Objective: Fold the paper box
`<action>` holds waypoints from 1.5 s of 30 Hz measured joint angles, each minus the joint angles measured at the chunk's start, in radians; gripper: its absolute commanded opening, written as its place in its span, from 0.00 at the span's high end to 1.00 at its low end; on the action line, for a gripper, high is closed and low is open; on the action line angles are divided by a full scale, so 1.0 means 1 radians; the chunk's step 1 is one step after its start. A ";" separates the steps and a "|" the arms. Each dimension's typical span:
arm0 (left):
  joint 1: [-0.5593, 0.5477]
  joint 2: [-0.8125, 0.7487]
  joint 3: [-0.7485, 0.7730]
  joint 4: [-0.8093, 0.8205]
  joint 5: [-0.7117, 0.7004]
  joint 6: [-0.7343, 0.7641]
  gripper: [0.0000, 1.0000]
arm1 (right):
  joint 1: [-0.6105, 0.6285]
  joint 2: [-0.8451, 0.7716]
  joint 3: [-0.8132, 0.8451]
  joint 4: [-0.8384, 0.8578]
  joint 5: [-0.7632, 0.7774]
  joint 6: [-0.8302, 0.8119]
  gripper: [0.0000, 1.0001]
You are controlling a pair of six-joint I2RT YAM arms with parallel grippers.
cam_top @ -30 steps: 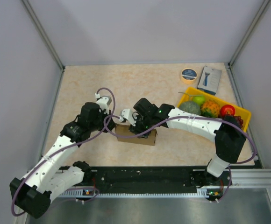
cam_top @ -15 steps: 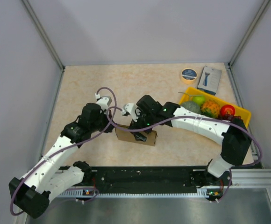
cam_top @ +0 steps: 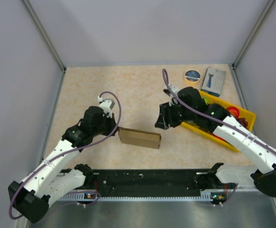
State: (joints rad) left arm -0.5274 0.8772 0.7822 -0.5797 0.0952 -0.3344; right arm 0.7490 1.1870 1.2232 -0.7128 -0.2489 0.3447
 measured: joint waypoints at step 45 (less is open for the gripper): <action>-0.032 0.000 0.000 -0.001 -0.012 -0.033 0.96 | 0.089 0.118 -0.079 -0.170 0.107 0.211 1.00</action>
State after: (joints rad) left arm -0.5594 0.8772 0.7822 -0.5804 0.0830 -0.3672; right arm 0.8375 1.3052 1.1446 -0.8825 -0.1421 0.5556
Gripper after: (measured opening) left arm 0.043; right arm 0.007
